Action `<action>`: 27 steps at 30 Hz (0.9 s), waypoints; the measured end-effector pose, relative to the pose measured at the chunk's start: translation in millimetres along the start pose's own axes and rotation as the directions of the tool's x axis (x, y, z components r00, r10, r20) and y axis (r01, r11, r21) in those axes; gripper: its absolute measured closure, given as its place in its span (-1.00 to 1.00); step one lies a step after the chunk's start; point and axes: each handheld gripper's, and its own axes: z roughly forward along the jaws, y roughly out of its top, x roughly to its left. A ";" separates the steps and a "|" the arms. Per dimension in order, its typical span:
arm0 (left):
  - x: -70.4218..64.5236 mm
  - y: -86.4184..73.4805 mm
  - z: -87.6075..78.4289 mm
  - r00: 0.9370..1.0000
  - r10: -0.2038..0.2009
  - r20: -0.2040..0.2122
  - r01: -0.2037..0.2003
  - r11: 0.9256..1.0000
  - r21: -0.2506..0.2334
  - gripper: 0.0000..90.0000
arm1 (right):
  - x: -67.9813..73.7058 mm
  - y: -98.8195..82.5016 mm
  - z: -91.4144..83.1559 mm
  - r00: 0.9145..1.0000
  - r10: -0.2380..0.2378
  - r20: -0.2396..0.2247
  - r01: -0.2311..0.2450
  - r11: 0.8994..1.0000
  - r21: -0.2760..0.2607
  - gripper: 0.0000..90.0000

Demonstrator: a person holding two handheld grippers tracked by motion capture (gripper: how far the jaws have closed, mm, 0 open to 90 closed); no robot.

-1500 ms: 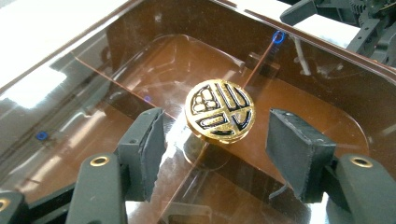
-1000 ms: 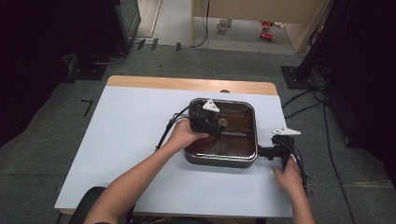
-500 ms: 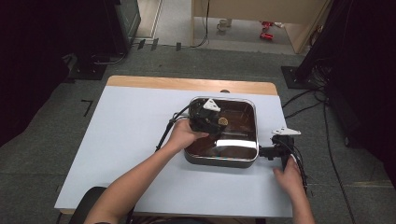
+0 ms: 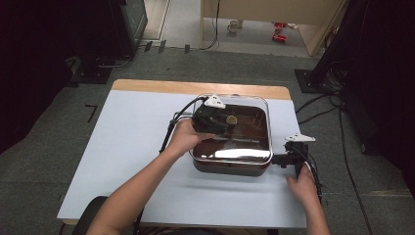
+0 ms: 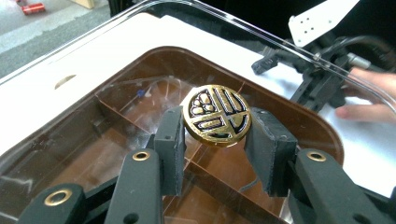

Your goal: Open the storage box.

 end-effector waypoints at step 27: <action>46.0 -25.5 -94.6 0.979 -0.142 -0.148 0.129 0.987 -0.093 0.32 | -0.1 0.1 0.0 1.000 0.000 0.000 0.000 1.000 0.001 -1.00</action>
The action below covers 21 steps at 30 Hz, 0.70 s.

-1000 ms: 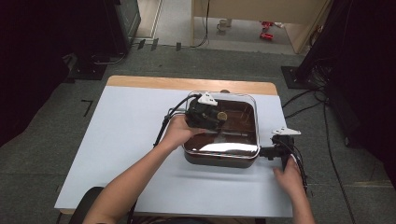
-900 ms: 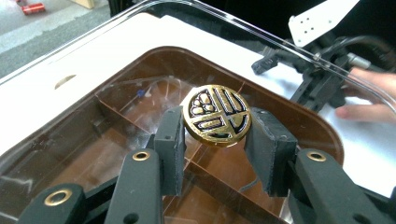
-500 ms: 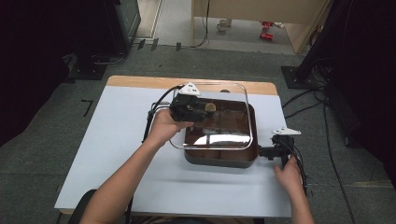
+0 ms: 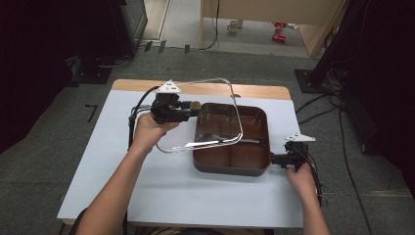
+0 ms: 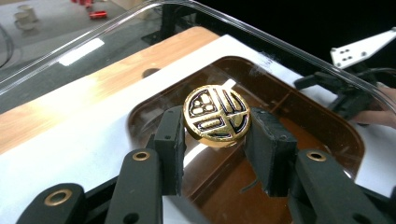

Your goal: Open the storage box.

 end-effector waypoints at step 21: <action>73.8 -44.8 -47.8 0.973 -0.163 -0.162 0.164 0.986 -0.008 0.32 | -0.1 0.0 0.1 1.000 -0.001 0.000 0.001 1.000 0.001 -1.00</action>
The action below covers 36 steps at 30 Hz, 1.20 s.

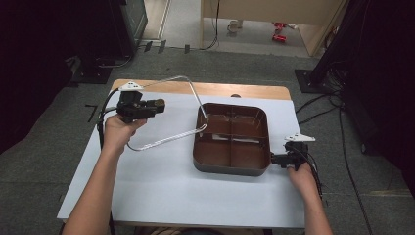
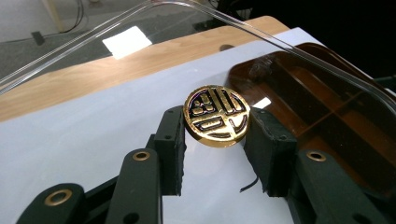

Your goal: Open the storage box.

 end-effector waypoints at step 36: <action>84.9 -61.5 28.2 0.965 -0.167 -0.202 0.193 0.974 0.119 0.31 | 0.1 0.0 0.0 1.000 -0.001 0.001 0.001 1.000 -0.001 -1.00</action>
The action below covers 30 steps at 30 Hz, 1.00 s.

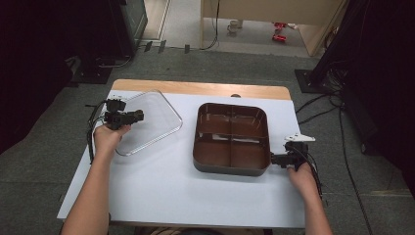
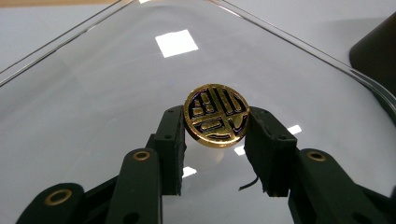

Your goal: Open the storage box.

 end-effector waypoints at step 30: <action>-2.9 3.2 -4.9 1.000 -0.017 0.010 0.017 1.000 -0.023 0.12 | 0.0 0.0 0.0 1.000 0.000 0.000 0.000 1.000 0.000 -1.00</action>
